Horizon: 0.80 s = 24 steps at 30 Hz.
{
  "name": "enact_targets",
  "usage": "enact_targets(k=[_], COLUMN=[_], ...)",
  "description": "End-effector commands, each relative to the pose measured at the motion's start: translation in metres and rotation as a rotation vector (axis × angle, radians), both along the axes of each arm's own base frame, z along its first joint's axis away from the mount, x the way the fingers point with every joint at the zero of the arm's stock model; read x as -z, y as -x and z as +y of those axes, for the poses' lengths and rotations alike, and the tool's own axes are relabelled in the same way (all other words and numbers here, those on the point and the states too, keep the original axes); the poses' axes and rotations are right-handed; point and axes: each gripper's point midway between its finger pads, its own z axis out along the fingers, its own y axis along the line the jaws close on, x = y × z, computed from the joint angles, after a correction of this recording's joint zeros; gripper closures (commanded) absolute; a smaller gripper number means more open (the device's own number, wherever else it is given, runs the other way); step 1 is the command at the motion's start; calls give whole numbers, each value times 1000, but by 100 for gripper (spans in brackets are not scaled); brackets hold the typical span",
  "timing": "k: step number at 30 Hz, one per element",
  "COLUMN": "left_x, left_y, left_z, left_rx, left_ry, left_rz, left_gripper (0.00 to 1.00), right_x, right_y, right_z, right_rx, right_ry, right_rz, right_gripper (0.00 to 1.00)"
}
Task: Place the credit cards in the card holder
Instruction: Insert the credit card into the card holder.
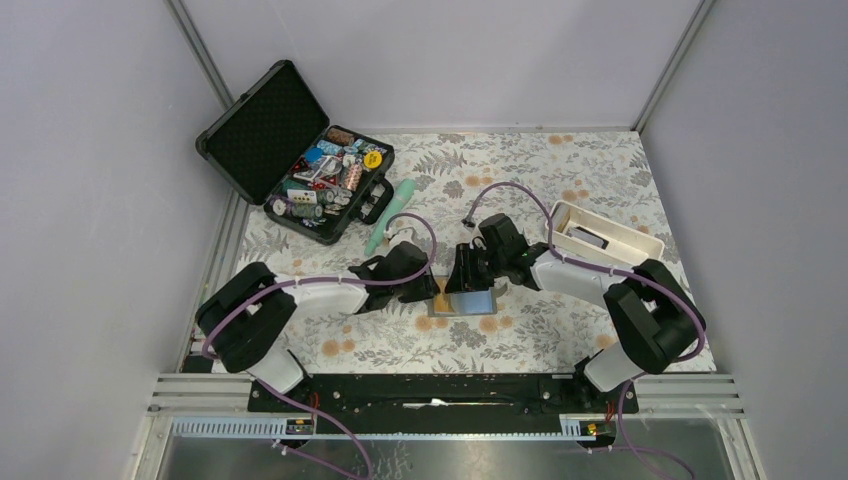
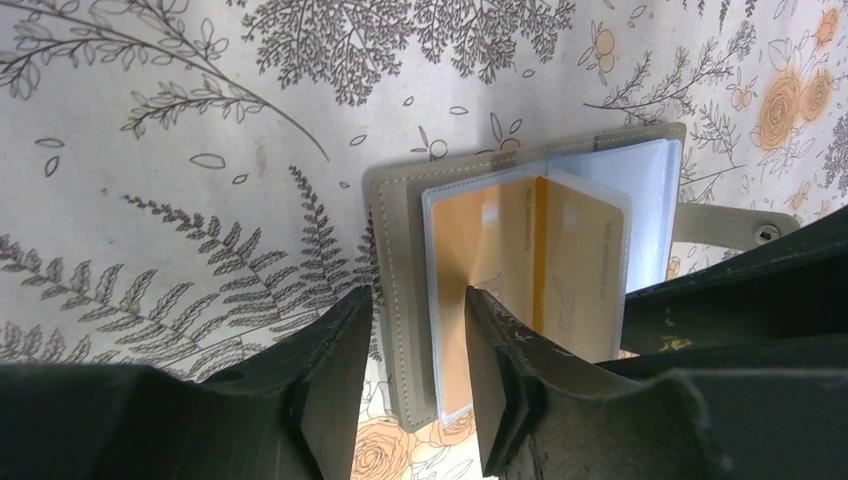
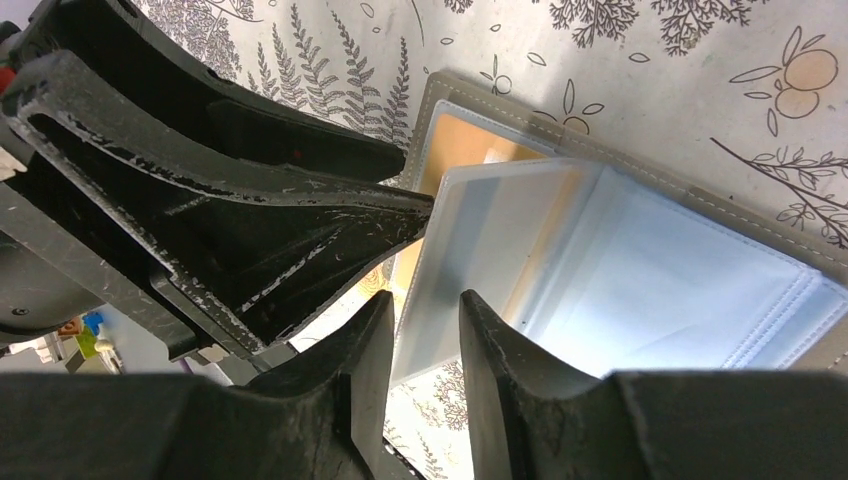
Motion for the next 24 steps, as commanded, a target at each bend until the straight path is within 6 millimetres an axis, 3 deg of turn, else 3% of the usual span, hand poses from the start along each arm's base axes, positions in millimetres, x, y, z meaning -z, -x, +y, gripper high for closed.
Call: enact_targets(k=[1,15,21,24], left_x=[-7,-17,-36,-48], left_y=[2,4,2,0], left_z=[10,36,25,20], left_rx=[-16,-67,-31,-18], left_ry=[10,-4,62,88], left_rz=[-16,-70,-110,-131], left_gripper=[57,56,55,54], right_x=[-15,-7,-25,-31], right_y=[-7,-12,-25,-26], right_z=[17,21,11,-5], right_rx=[-25,-2,39,70], right_ry=[-50,-31,11,80], right_rz=[-39,-47,-140,-172], right_gripper=[62,56,54,53])
